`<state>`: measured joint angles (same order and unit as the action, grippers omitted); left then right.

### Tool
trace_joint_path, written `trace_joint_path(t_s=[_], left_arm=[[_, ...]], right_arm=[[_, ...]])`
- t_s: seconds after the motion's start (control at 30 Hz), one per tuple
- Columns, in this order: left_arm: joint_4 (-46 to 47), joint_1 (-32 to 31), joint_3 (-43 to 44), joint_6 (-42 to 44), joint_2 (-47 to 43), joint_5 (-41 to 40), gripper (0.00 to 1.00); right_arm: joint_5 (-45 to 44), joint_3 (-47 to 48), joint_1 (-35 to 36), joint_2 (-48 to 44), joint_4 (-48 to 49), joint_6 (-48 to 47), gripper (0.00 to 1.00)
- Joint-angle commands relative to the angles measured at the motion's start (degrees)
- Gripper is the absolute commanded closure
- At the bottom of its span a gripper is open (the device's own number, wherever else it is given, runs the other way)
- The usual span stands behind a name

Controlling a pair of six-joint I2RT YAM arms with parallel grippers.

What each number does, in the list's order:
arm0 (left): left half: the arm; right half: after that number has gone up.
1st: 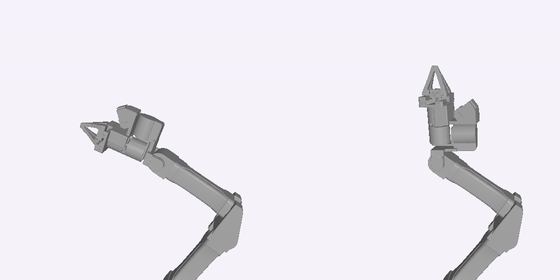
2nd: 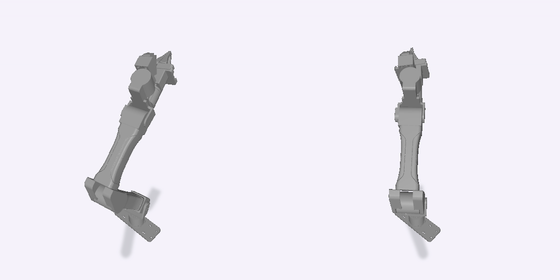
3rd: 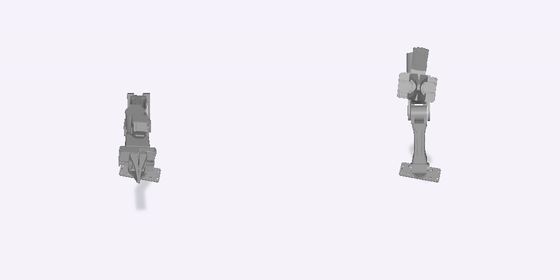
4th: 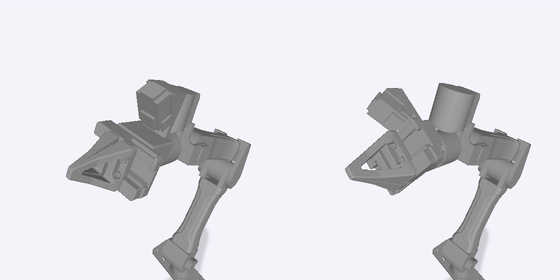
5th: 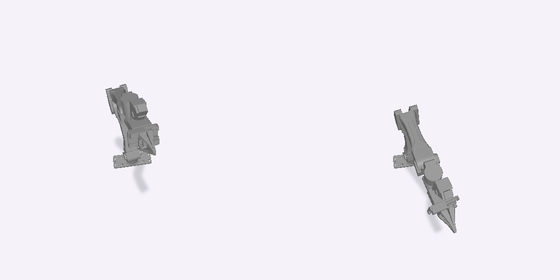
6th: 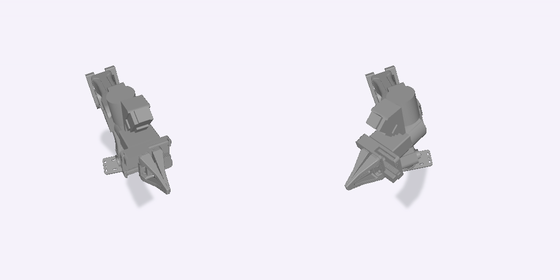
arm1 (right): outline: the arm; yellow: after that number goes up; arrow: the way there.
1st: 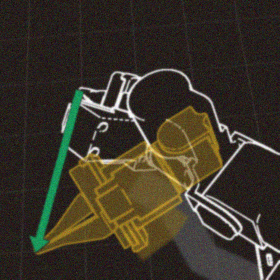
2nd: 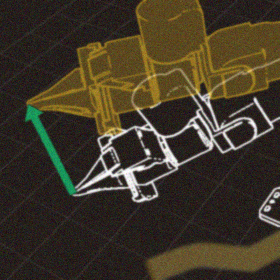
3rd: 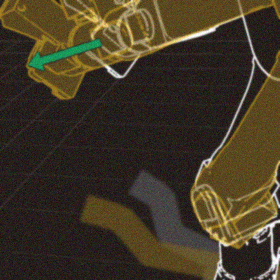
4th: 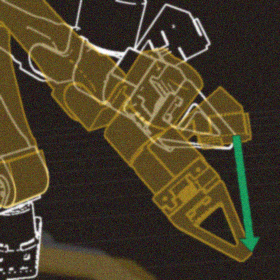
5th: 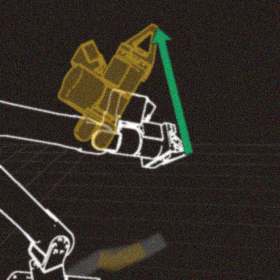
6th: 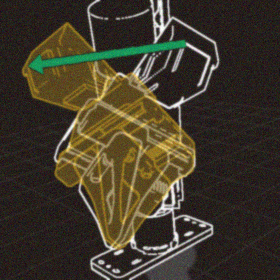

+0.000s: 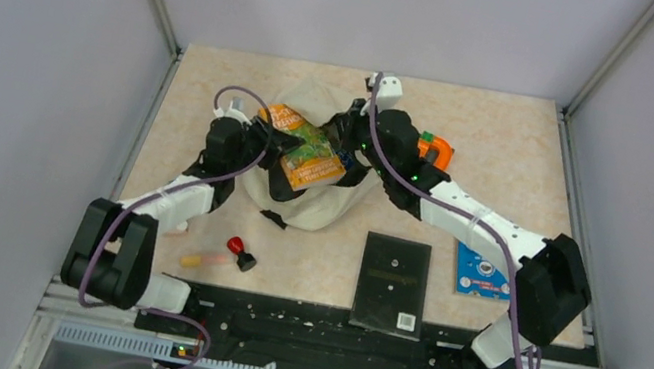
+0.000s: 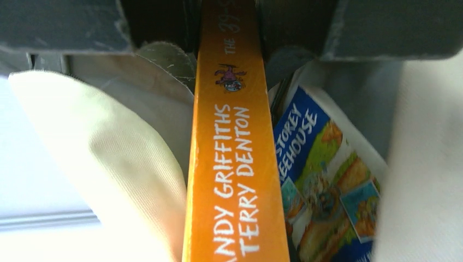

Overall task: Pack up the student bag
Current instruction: Place the book in the student bag.

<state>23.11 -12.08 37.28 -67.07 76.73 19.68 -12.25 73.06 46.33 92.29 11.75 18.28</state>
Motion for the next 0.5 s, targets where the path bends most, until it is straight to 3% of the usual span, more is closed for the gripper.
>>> trace_joint_path(t_s=[0.0,0.1,0.33,0.47], left_arm=[[16.53,0.83,2.75,-5.42,4.61,-6.39,1.00],[21.92,0.63,3.00,-9.30,8.31,-6.80,1.00],[18.76,-1.58,4.46,-6.59,11.46,-13.51,0.99],[17.64,-2.14,5.16,-5.88,13.28,-13.49,0.78]], right_arm=[[0.79,-0.73,-0.08,-4.76,6.62,1.55,1.00],[1.04,-1.02,-0.09,-4.68,6.62,1.37,1.00],[2.46,-0.48,-0.10,-3.65,6.15,-0.79,1.00],[2.41,-0.31,-0.06,-3.05,5.94,-1.25,1.00]])
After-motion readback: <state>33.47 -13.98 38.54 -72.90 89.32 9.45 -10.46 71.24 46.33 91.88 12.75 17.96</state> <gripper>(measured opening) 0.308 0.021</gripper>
